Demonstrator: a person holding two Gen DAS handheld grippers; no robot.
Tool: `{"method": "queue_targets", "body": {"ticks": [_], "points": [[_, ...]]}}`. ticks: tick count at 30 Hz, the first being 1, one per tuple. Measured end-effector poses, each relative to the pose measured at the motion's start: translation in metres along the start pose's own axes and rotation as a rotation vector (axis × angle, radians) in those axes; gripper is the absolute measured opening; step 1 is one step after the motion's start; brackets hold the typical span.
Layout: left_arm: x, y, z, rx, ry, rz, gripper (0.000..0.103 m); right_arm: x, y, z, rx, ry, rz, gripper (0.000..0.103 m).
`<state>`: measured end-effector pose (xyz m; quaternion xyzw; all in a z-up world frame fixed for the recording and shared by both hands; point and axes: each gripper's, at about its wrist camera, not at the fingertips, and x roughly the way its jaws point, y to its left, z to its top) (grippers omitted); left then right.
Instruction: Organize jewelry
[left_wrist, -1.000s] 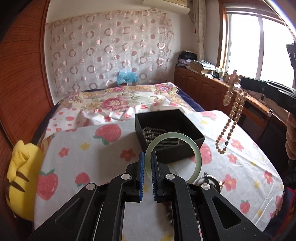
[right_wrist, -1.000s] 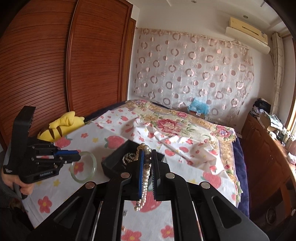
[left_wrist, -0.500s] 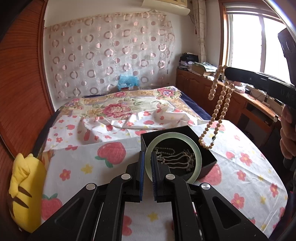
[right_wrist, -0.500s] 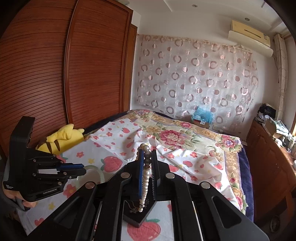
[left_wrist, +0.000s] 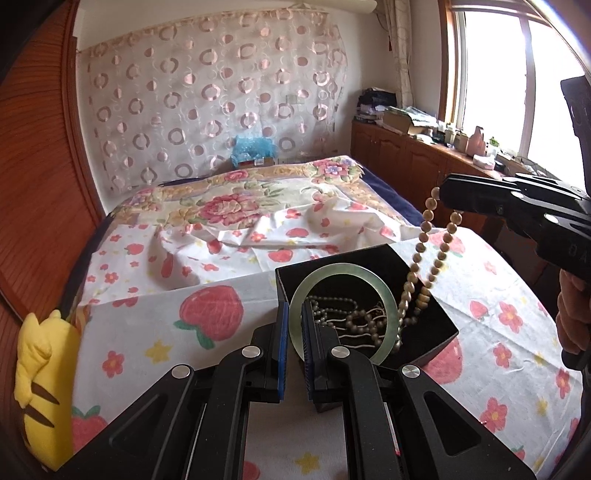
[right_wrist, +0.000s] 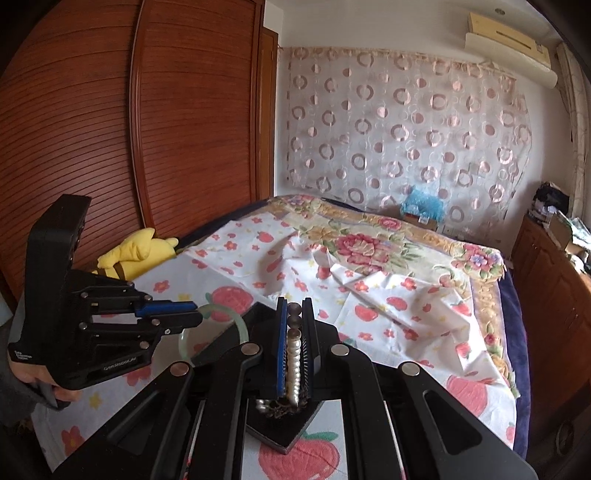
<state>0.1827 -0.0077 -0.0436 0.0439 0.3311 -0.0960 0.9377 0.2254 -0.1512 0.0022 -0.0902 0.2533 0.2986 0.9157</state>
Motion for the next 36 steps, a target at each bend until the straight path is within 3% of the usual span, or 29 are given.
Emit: {"method": "queue_targets", "body": {"ticks": [6, 10, 23, 36], "points": [[0.011, -0.004, 0.002, 0.007, 0.014, -0.006, 0.006, 0.010, -0.004, -0.014, 0.015, 0.050, 0.020, 0.011], [0.017, -0.011, 0.002, 0.020, 0.021, -0.009, 0.006, 0.010, -0.008, -0.028, 0.034, 0.076, 0.013, 0.023], [0.039, -0.039, 0.001, 0.098, 0.089, -0.062, 0.008, -0.005, -0.001, -0.085, 0.073, 0.139, -0.020, 0.024], [-0.014, -0.036, -0.026, 0.068, 0.041, -0.054, 0.016, -0.020, 0.026, -0.128, 0.129, 0.185, 0.012, 0.024]]}}
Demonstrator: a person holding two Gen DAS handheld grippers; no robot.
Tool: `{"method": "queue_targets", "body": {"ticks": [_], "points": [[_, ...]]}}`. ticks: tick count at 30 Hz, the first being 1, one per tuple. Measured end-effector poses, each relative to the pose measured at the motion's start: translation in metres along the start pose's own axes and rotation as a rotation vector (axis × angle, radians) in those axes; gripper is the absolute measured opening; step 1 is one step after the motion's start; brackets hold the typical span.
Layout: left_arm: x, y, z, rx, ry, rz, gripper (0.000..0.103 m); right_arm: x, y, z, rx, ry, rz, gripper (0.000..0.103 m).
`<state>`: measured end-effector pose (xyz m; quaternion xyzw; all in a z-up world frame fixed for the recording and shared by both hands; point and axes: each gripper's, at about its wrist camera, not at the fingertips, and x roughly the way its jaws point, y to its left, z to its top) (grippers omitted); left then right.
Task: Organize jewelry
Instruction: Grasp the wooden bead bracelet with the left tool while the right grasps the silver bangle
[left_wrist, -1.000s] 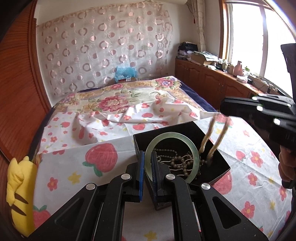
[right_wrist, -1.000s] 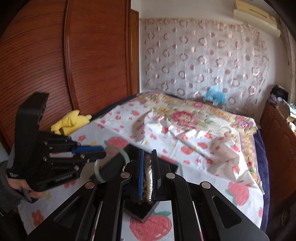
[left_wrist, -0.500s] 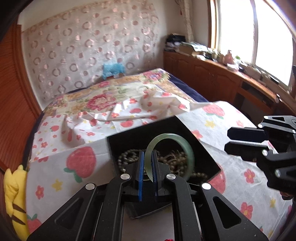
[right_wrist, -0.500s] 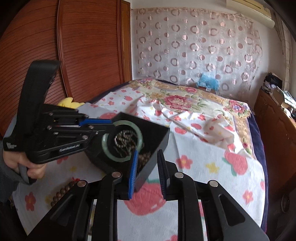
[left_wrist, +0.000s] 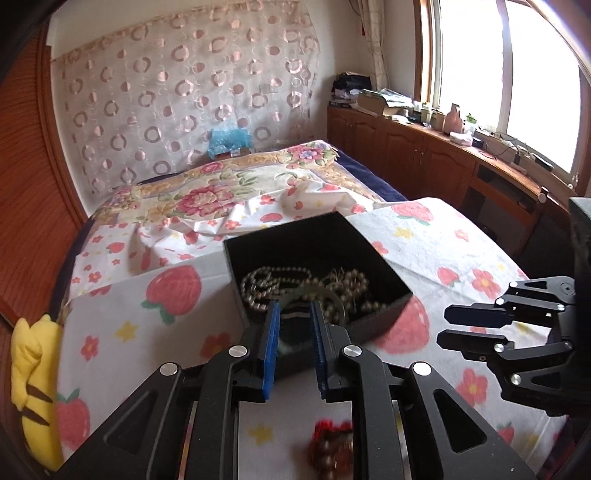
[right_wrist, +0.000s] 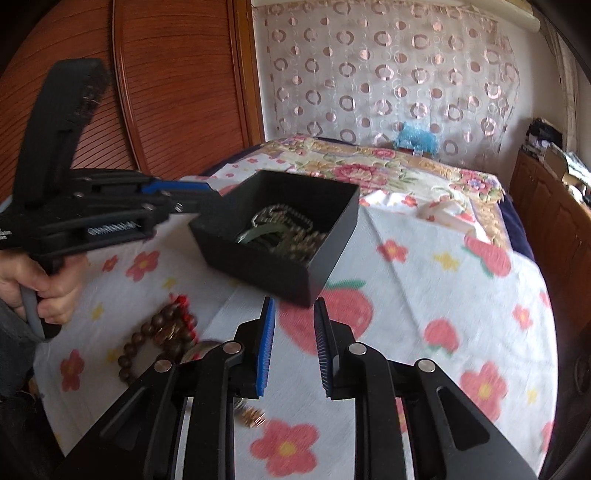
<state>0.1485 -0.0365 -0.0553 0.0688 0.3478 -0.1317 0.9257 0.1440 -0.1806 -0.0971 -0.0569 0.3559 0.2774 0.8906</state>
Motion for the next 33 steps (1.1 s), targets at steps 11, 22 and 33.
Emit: {"method": "queue_targets", "body": {"ticks": [11, 22, 33], "points": [[-0.032, 0.011, -0.053, -0.051, 0.020, 0.009, 0.016, 0.001, 0.025, -0.029, 0.002, 0.040, -0.008, 0.024], [-0.032, 0.009, -0.095, -0.098, 0.088, -0.015, 0.017, -0.001, 0.031, -0.037, 0.031, 0.049, -0.017, 0.024], [-0.024, -0.011, -0.106, -0.082, 0.124, -0.047, 0.024, 0.006, 0.035, -0.036, 0.029, 0.072, -0.049, 0.023]]}}
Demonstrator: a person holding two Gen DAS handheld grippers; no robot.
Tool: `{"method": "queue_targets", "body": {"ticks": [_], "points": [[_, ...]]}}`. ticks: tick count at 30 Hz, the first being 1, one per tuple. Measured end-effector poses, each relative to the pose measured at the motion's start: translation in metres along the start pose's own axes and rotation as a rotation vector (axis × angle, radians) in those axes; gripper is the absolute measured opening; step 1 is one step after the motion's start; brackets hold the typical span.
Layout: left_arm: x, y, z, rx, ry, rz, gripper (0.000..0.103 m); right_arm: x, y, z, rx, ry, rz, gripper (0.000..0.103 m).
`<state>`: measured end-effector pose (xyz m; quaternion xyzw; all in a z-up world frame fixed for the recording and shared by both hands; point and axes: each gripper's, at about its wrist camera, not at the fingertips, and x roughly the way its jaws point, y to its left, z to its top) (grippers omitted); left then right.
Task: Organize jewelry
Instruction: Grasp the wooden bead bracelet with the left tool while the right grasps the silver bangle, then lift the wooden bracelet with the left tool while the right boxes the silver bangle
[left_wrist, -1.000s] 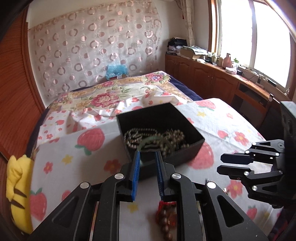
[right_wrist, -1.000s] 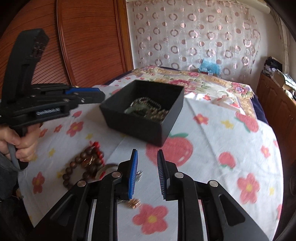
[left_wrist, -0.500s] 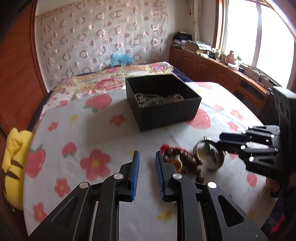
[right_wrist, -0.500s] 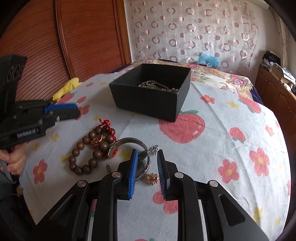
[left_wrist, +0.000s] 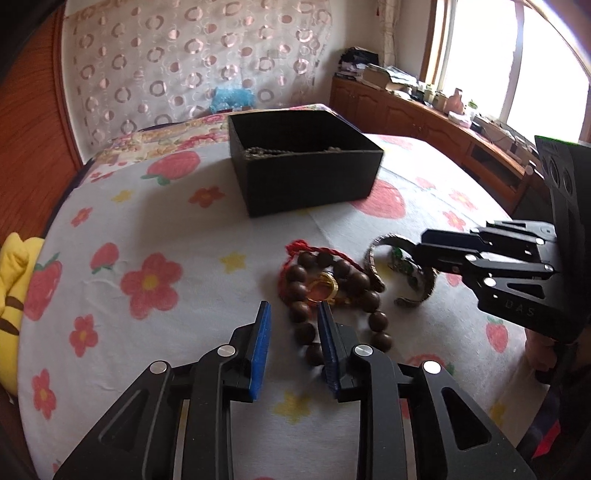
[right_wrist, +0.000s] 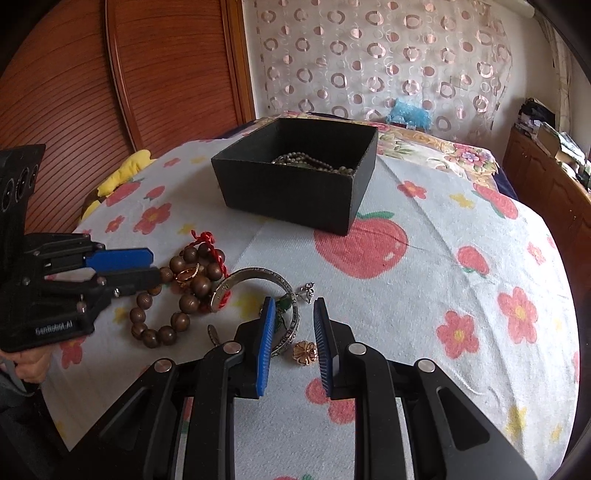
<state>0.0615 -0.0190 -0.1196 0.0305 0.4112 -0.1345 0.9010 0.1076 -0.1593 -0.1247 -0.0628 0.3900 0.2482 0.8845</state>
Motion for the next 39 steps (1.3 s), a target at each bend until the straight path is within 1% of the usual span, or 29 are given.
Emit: {"method": "queue_targets", "body": {"ticks": [3, 6, 8, 10, 11, 12, 13, 15, 16, 23, 28, 30, 35, 36, 39], "points": [[0.003, -0.004, -0.001, 0.012, 0.010, 0.009, 0.024, 0.000, -0.002, 0.001, 0.009, 0.001, -0.001, 0.023], [0.006, -0.005, -0.002, 0.019, 0.010, 0.039, 0.024, 0.001, -0.004, 0.001, 0.014, 0.003, -0.001, 0.022], [0.008, -0.006, -0.004, 0.024, 0.013, 0.040, 0.024, 0.001, -0.004, 0.001, 0.015, 0.001, -0.005, 0.022], [0.007, -0.009, -0.005, 0.043, 0.015, 0.054, 0.024, 0.000, -0.004, 0.000, 0.014, -0.001, -0.010, 0.022], [0.007, -0.011, -0.005, 0.047, 0.015, 0.054, 0.022, 0.000, -0.004, 0.000, 0.013, -0.002, -0.012, 0.022], [0.007, -0.012, -0.006, 0.050, 0.014, 0.047, 0.013, 0.001, -0.004, 0.000, 0.012, -0.002, -0.015, 0.022], [0.006, -0.013, -0.006, 0.053, 0.014, 0.043, 0.012, 0.000, -0.004, -0.001, 0.011, -0.003, -0.017, 0.022], [-0.007, -0.015, -0.007, 0.054, -0.045, 0.062, 0.012, 0.000, -0.003, 0.000, 0.006, -0.004, -0.020, 0.022], [-0.015, -0.017, -0.006, 0.061, -0.078, 0.059, 0.012, 0.000, -0.003, -0.001, 0.004, -0.004, -0.021, 0.022], [-0.053, -0.023, 0.001, 0.054, -0.174, 0.039, 0.012, 0.000, -0.003, -0.001, 0.003, -0.004, -0.022, 0.021], [-0.073, -0.017, 0.006, 0.025, -0.221, 0.025, 0.012, 0.000, -0.003, -0.001, 0.002, -0.002, -0.019, 0.020], [-0.082, -0.014, 0.008, 0.017, -0.239, 0.028, 0.012, 0.001, -0.003, -0.002, 0.001, 0.002, -0.017, 0.017], [-0.092, -0.008, 0.013, 0.010, -0.273, 0.058, 0.012, 0.003, -0.002, -0.003, -0.005, 0.007, -0.016, 0.014], [-0.093, -0.006, 0.014, 0.007, -0.277, 0.065, 0.012, 0.004, -0.002, -0.003, -0.006, 0.009, -0.016, 0.012], [-0.094, -0.004, 0.015, -0.002, -0.279, 0.067, 0.012, 0.005, -0.001, -0.002, -0.011, 0.013, -0.019, 0.010]]}}
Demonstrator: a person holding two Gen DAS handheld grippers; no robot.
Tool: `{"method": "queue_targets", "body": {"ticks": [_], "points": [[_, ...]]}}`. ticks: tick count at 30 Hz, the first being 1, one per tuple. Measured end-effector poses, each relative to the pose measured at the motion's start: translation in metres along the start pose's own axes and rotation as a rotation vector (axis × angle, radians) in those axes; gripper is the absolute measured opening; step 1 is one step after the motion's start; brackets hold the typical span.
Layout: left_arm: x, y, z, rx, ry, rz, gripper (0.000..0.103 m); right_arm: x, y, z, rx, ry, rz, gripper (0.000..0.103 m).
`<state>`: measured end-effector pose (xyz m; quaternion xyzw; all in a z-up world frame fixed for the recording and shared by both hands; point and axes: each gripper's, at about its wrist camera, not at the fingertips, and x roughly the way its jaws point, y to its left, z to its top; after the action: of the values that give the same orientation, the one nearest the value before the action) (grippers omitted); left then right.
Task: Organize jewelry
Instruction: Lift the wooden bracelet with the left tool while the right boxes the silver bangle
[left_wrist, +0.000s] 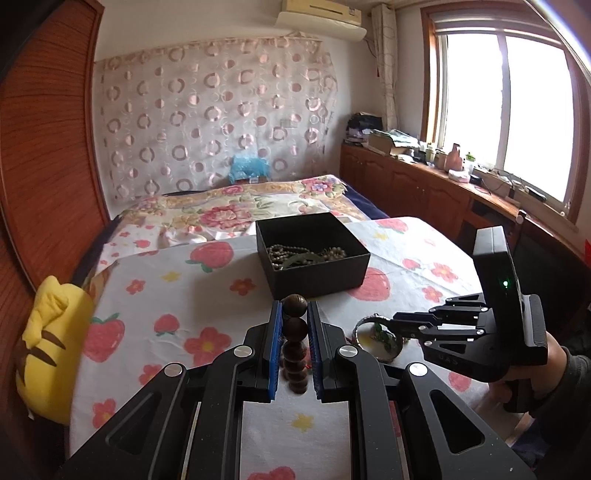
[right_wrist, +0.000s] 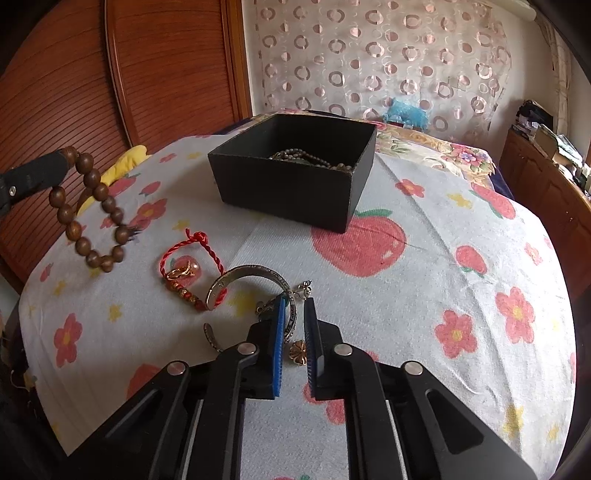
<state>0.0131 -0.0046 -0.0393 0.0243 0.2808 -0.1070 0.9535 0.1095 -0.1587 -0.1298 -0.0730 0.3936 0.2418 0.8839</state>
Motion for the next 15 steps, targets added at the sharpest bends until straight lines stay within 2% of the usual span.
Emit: {"method": "queue_targets", "body": {"ticks": [15], "points": [[0.0010, 0.0044, -0.0042, -0.023, 0.001, 0.000, 0.012, 0.0012, 0.0021, 0.0019, -0.022, 0.008, 0.001, 0.005]]}}
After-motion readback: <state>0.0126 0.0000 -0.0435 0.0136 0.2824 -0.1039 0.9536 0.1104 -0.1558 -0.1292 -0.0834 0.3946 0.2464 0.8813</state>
